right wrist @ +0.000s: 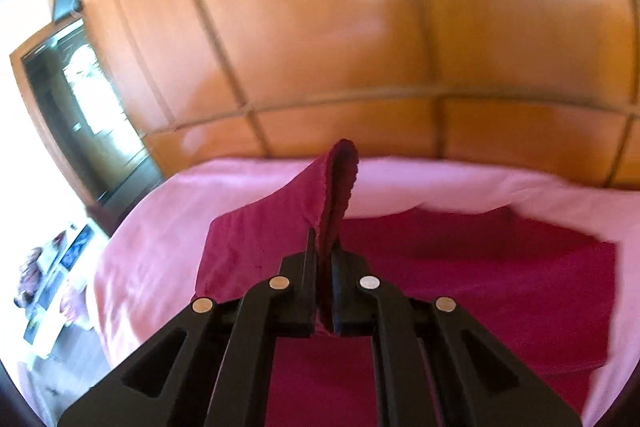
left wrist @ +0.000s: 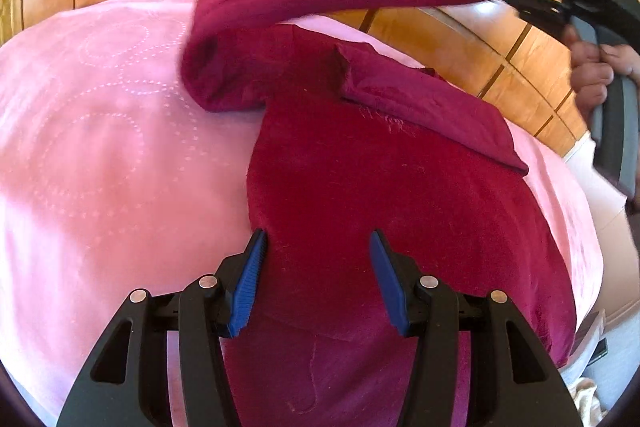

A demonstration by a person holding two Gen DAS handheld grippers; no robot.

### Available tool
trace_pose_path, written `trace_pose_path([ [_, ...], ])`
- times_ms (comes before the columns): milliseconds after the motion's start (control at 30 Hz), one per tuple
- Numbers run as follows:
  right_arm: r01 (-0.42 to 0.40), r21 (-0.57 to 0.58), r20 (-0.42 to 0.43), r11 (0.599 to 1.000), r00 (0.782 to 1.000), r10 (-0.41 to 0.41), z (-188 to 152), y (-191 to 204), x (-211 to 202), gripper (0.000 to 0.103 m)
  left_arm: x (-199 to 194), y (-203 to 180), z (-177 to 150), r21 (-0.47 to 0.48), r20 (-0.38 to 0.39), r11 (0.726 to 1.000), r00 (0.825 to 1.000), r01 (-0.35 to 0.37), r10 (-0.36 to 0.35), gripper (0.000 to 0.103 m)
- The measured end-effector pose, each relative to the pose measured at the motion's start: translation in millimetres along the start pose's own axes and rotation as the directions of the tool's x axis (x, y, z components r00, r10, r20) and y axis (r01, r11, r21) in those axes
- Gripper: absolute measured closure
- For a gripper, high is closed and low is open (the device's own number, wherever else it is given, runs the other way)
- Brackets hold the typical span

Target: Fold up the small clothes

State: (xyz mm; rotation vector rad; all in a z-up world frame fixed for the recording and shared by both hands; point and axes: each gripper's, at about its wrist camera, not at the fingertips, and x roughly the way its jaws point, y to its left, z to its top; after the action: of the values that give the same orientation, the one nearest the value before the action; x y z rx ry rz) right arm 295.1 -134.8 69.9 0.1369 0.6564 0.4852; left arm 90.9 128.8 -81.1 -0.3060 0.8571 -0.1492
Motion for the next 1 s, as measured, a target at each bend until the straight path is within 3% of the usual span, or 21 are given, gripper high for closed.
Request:
trace_pose_path([
  [133, 0.105, 0.064, 0.006, 0.992, 0.994, -0.105, -8, -58, -14, 0.098, 6, -7, 0, 0.029, -0.012, 0.999, 1.0, -0.025, 0.026, 0.047],
  [267, 0.197, 0.155, -0.048, 0.968, 0.98, -0.192, -29, -120, -13, 0.098, 11, -12, -2, 0.062, -0.019, 0.997, 0.998, -0.053, 0.055, 0.047],
  [467, 0.254, 0.262, -0.159, 0.931, 0.963, -0.218, -72, -175, 6, 0.098, 10, -14, -1, 0.091, -0.028, 0.993, 0.997, -0.07, 0.073, 0.047],
  [567, 0.258, 0.304, -0.192, 0.917, 0.959, -0.206, -87, -189, 15, 0.098, 4, -16, 12, 0.087, -0.017, 0.995, 0.998, -0.055, 0.056, 0.047],
  [633, 0.269, 0.316, -0.209, 0.91, 0.955, -0.21, -96, -194, 19, 0.091, 2, -19, 24, 0.096, 0.008, 0.994, 0.999, -0.054, 0.054, 0.047],
  [700, 0.27, 0.334, -0.186, 0.903, 0.958, -0.217, -97, -194, 13, 0.073, 1, -23, 40, 0.108, 0.041, 0.993, 0.998, -0.056, 0.051, 0.047],
  [767, 0.263, 0.346, -0.15, 0.901, 0.963, -0.224, -102, -195, -3, 0.072, 4, -25, 58, 0.121, 0.075, 0.99, 0.995, -0.071, 0.062, 0.047],
  [900, 0.251, 0.29, -0.068, 0.923, 0.968, -0.242, -92, -175, -32, 0.066, 17, -28, 88, 0.111, 0.117, 0.991, 0.991, -0.081, 0.068, 0.047],
  [1000, 0.243, 0.22, -0.079, 0.945, 0.97, -0.231, -85, -161, -21, 0.063, 34, -29, 111, 0.093, 0.122, 0.993, 0.99, -0.075, 0.064, 0.047],
])
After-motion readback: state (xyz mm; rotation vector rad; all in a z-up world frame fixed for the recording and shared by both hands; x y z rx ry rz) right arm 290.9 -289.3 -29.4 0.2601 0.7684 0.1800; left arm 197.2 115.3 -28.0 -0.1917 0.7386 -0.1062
